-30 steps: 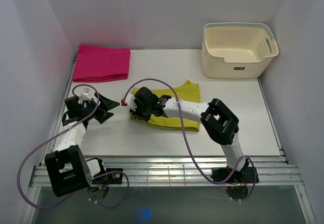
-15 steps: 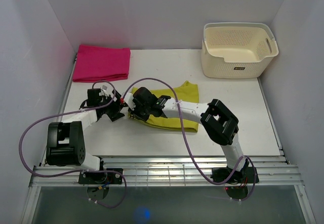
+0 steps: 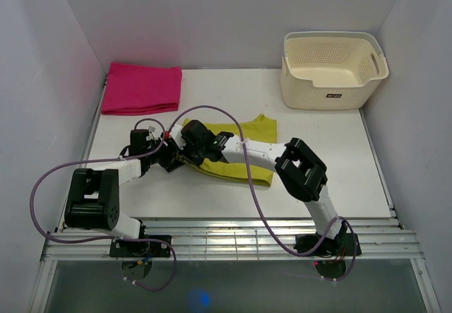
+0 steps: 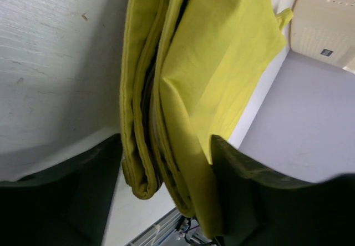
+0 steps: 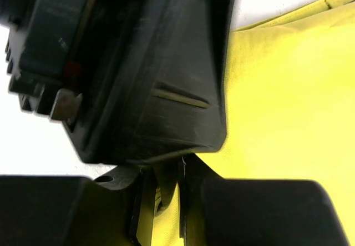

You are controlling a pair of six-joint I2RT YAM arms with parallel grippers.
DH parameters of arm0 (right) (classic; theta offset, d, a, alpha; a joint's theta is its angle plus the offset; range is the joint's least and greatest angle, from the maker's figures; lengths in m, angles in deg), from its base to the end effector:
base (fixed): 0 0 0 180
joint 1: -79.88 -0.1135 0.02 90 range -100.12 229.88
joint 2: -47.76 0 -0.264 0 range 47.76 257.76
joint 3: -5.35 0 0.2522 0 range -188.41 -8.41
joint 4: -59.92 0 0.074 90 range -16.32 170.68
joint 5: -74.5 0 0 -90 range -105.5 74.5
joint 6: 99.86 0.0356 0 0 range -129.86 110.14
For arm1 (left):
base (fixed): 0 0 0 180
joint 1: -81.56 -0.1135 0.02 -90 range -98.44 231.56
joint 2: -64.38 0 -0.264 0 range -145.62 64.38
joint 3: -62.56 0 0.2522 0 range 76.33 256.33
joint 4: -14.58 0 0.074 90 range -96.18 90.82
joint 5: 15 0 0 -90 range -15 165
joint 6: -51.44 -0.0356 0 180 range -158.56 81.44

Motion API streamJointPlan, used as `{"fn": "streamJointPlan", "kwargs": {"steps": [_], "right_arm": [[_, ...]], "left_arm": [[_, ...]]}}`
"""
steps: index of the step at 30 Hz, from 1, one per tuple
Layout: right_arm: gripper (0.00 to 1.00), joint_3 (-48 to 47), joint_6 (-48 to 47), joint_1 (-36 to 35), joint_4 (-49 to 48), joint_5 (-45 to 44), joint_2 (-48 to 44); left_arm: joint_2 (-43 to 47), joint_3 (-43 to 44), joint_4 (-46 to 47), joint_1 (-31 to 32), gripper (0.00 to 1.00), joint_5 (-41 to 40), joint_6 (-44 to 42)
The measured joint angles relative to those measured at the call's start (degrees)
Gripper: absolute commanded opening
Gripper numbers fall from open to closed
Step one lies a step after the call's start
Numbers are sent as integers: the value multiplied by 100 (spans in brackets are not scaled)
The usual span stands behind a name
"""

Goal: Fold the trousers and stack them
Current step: Neatly place the folded trousers to the corner

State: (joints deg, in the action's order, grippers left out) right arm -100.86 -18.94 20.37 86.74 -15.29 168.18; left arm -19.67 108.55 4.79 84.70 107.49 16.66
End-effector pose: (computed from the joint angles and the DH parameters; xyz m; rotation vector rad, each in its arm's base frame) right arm 0.2439 0.4144 0.2073 -1.3146 1.9240 0.4560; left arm 0.2596 -0.0334 0.1435 -0.8587 2.4070 -1.1232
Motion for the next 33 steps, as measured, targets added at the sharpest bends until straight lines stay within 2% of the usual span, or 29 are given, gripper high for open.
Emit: {"fn": "streamJointPlan", "kwargs": {"steps": [2, 5, 6, 7, 10, 11, 12, 14, 15, 17, 21, 24, 25, 27, 30, 33], "right_arm": [[8, -59, 96, -13, 26, -26, 59], [20, -83, 243, -17, 37, 2, 98], [30, -90, 271, -17, 55, 20, 98], [34, -90, 299, -15, 66, 26, 98], [44, -87, 396, 48, 96, 157, 90], [45, -61, 444, 103, 103, 284, 44], [51, -22, 459, 140, 127, 376, -26], [57, 186, 509, 304, 186, 660, -389], [65, 398, 518, 426, 190, 800, -688], [69, 890, 570, 831, 258, 1104, -1438], [75, 2146, 765, 2260, 173, 1613, -3080], [75, 3062, 1058, 3558, 173, 1792, -3807], [78, 3316, 1169, 3829, 144, 1814, -3904], [89, 3901, 1469, 4325, 203, 1878, -4019], [86, 4666, 1978, 4802, 216, 2050, -4057], [81, 5219, 2518, 4937, 87, 2282, -4087]], "left_arm": [[0, -92, 195, -2, 61, 9, 188], [-13, -175, 398, -2, 39, 17, 402], [-22, -186, 435, -2, 33, 17, 466], [-42, -188, 463, -2, 26, 4, 503], [-155, -188, 533, -7, 16, 9, 577], [-208, -188, 538, -2, 14, -2, 577], [-273, -188, 540, -2, 13, -4, 568], [-372, -188, 522, -2, 9, -28, 555], [-391, -188, 514, -2, 7, -42, 542], [-393, -186, 505, 0, 2, -57, 498], [-391, -149, 402, 0, 0, -149, 350], [-380, -127, 317, 9, 0, -227, 201], [-372, -109, 264, 9, 0, -256, 149], [-361, -57, 155, 9, 0, -319, 35], [-334, 26, 4, 9, 0, -402, -116], [-306, 76, -96, 4, 0, -479, -210]]}}
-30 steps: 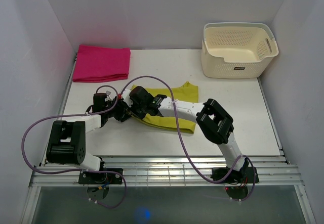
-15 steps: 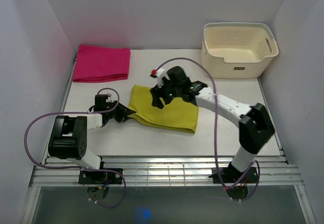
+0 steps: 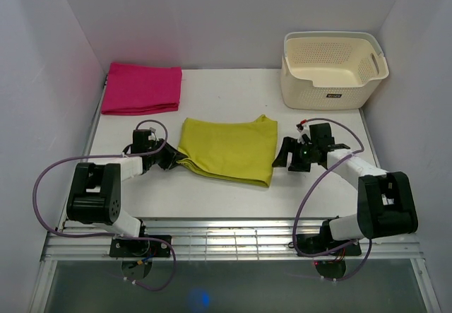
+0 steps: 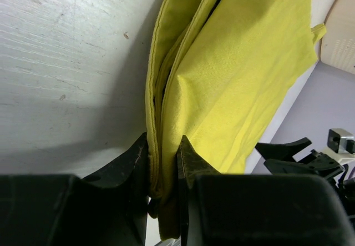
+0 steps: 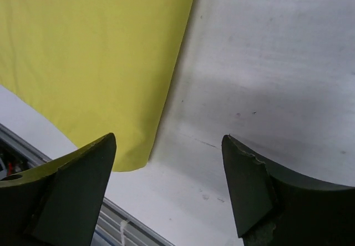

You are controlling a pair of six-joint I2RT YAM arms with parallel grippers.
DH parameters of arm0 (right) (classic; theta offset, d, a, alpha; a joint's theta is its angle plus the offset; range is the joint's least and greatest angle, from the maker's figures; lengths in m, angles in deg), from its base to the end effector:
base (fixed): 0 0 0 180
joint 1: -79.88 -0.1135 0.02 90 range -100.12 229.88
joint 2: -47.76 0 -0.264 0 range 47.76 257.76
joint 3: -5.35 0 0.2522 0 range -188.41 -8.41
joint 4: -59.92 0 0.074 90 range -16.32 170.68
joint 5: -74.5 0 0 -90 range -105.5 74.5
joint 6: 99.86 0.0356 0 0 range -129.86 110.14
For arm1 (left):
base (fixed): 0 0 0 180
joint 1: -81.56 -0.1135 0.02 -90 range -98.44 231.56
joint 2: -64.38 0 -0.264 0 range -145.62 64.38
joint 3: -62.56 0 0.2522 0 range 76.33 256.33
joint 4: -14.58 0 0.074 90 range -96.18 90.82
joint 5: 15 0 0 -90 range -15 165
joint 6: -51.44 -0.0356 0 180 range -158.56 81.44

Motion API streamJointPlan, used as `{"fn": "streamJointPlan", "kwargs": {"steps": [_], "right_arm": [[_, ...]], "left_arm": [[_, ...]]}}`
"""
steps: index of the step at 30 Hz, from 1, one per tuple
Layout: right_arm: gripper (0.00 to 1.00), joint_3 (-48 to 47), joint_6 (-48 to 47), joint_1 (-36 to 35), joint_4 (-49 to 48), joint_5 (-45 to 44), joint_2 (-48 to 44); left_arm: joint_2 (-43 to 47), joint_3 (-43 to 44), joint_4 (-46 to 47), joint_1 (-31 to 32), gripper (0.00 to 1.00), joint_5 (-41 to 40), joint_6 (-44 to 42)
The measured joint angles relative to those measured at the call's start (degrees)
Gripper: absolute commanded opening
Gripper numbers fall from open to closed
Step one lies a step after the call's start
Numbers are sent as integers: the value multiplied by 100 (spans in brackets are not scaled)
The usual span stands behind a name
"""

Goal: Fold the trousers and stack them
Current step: Neatly place the folded trousers to the corner

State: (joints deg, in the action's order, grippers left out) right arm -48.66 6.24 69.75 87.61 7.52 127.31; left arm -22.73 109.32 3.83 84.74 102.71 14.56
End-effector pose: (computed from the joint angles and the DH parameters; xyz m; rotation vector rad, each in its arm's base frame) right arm 0.2570 0.0601 0.1789 -0.0391 2.5268 0.6902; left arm 0.2638 -0.0312 0.1318 -0.8885 2.4423 -0.9944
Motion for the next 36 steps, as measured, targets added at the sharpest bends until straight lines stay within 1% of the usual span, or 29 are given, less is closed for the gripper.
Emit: {"fn": "streamJointPlan", "kwargs": {"steps": [2, 3, 5, 8, 9, 11, 12, 13, 15, 19, 22, 25, 30, 32, 36], "right_arm": [[78, 221, 308, -2, -151, 181, 48], [74, 262, 437, -4, -236, 275, 116], [71, 256, 660, -17, -470, 476, 409], [61, 63, 977, -42, -776, 896, 949], [53, -11, 1080, -61, -905, 1034, 1134], [45, -98, 1252, -136, -1139, 1270, 1456], [34, -129, 1325, -177, -1215, 1386, 1591], [28, -170, 1349, -223, -1255, 1471, 1709], [8, -297, 1410, -310, -1276, 1585, 1980], [8, -922, 1325, -446, -992, 1740, 2459], [8, -1506, 1132, -605, -807, 1561, 2538], [8, -2258, 831, -879, -667, 1294, 2540], [8, -3788, 328, -1558, -769, 866, 2680], [8, -4371, 201, -1808, -826, 708, 2857], [8, -5362, 98, -2035, -1034, 407, 3311]], "left_arm": [[26, 20, -46, -2, 0, -50, -59], [50, 22, -70, -4, 0, -79, -83], [92, 31, -127, -9, 0, -136, -138], [118, 39, -162, -15, 0, -188, -195], [120, 39, -168, -20, 0, -197, -212], [120, 48, -186, -26, 0, -221, -254], [120, 63, -208, -31, 0, -236, -297], [120, 90, -238, -37, 0, -278, -358], [136, 184, -350, -52, 0, -389, -522], [160, 544, -640, -81, 0, -621, -1231], [162, 990, -837, -83, 0, -761, -2017], [234, 1414, -822, -81, 0, -896, -2885], [542, 1773, -424, -85, 0, -1309, -4188], [566, 1921, -199, -109, 0, -1449, -4535], [566, 2216, 339, -361, 0, -1556, -5108]]}}
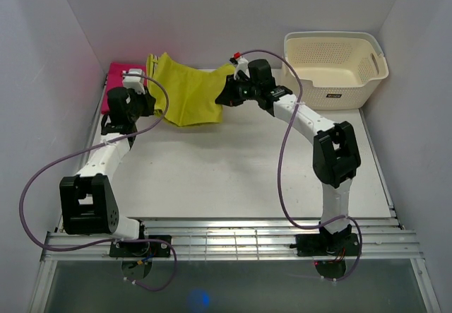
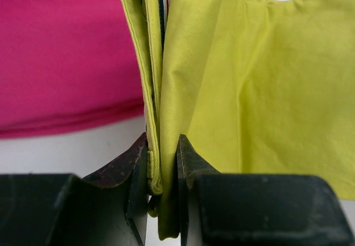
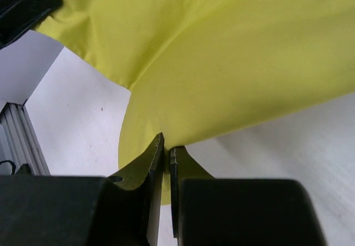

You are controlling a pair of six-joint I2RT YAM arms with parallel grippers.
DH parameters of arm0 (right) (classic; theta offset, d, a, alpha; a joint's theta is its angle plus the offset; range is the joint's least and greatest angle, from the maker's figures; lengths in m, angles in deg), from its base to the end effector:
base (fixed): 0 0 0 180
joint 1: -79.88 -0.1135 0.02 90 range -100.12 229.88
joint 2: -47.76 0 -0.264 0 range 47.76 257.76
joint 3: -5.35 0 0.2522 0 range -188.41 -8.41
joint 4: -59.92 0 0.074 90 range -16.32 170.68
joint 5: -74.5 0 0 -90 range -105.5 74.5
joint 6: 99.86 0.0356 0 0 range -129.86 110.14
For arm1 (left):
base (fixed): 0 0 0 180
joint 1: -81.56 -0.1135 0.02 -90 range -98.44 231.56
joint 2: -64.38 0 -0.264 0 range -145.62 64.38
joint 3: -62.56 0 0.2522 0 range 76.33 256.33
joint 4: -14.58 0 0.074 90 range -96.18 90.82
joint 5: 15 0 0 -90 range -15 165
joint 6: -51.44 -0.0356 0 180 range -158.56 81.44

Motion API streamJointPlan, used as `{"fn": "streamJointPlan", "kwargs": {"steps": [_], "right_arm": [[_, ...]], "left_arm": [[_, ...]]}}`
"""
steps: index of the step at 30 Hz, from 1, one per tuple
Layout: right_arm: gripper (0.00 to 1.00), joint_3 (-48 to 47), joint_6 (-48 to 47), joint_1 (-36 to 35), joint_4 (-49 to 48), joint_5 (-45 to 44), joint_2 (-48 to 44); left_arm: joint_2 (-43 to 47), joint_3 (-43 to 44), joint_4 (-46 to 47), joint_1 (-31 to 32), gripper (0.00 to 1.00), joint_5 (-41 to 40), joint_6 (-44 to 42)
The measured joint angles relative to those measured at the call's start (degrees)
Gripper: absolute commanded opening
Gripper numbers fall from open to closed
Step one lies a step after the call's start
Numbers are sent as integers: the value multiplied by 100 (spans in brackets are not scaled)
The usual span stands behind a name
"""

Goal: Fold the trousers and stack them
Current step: Neatly place the folded trousers to the corner

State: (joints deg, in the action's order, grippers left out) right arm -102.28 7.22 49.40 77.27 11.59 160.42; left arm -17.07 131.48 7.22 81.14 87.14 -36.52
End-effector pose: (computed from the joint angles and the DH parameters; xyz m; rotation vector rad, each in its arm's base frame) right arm 0.3974 0.2527 0.2948 -0.5615 1.9759 0.9947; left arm 0.3293 -0.0051 0.2828 0.1015 1.9134 -0.2221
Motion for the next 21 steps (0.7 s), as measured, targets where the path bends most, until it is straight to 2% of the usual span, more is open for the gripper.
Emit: {"fn": "streamJointPlan", "kwargs": {"steps": [4, 8, 13, 21], "right_arm": [[8, -1287, -2, -61, -122, -201, 791], [8, -2662, -46, -153, -555, -365, 1836], [8, -3167, -109, -396, -1705, -625, 2804], [8, -4144, -608, -903, -3119, -1626, 4575]], "left_arm": [[-144, 313, 579, -518, 0, -61, -151], [-741, 708, 1285, -1165, 0, -103, 85], [-1703, 962, 2079, -1746, 0, -2, 490], [-2968, 1075, 2990, -2048, 0, -61, 597]]}}
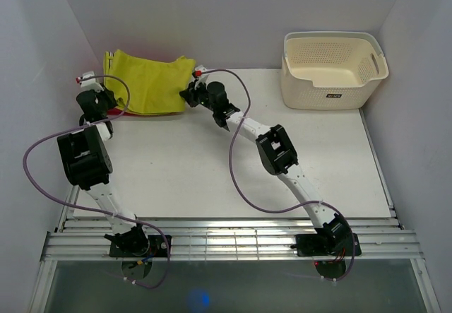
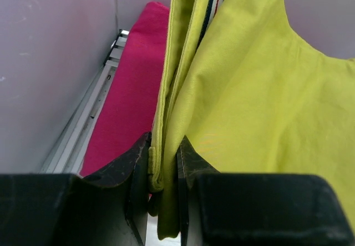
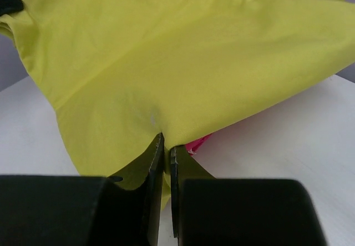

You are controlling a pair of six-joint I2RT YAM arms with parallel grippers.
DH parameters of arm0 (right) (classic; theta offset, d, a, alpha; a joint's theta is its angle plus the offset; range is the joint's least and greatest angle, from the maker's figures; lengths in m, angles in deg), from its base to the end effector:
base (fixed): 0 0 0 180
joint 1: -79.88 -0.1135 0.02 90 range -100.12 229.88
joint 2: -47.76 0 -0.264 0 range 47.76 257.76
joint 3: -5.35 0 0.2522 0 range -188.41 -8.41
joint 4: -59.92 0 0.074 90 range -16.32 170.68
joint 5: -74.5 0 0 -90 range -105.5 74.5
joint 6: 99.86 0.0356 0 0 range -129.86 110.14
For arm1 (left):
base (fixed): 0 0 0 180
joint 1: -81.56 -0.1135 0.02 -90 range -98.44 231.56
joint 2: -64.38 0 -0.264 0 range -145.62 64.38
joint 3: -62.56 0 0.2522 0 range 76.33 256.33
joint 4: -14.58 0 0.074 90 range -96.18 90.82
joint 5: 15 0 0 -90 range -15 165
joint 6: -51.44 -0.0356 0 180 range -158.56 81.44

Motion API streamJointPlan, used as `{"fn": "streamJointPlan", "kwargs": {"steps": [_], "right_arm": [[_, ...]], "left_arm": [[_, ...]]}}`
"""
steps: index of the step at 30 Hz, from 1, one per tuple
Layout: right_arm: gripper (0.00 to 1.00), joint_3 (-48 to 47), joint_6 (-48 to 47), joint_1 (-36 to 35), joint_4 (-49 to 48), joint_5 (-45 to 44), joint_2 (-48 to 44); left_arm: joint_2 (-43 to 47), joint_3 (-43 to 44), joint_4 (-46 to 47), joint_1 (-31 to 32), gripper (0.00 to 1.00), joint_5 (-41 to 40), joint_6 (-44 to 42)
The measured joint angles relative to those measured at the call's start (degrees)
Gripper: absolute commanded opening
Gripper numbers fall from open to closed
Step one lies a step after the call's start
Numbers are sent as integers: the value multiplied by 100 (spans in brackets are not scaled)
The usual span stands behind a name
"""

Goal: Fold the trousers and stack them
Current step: Neatly place the folded trousers to the corner

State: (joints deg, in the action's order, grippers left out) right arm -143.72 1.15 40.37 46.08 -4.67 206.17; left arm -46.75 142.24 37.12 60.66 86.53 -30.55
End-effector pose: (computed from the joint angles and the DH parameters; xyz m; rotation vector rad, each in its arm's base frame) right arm 0.4764 0.4015 0.1783 -0.5339 1.4587 0.8458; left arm 0.4116 0.1496 0.2113 -0.2850 1.6994 -0.0074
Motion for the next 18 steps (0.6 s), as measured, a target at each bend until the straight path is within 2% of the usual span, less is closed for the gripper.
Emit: {"fn": "streamJointPlan", "kwargs": {"steps": [7, 13, 18], "right_arm": [[8, -234, -490, -223, -664, -452, 450], [8, -479, -741, -234, -1379, -601, 551], [8, -503, -723, -216, -1578, -662, 730]], "left_arm": [[-385, 105, 553, -227, 0, 76, -7], [-1191, 957, 1386, -146, 0, -66, -48], [-1263, 962, 1473, -48, 0, -188, -212]]}}
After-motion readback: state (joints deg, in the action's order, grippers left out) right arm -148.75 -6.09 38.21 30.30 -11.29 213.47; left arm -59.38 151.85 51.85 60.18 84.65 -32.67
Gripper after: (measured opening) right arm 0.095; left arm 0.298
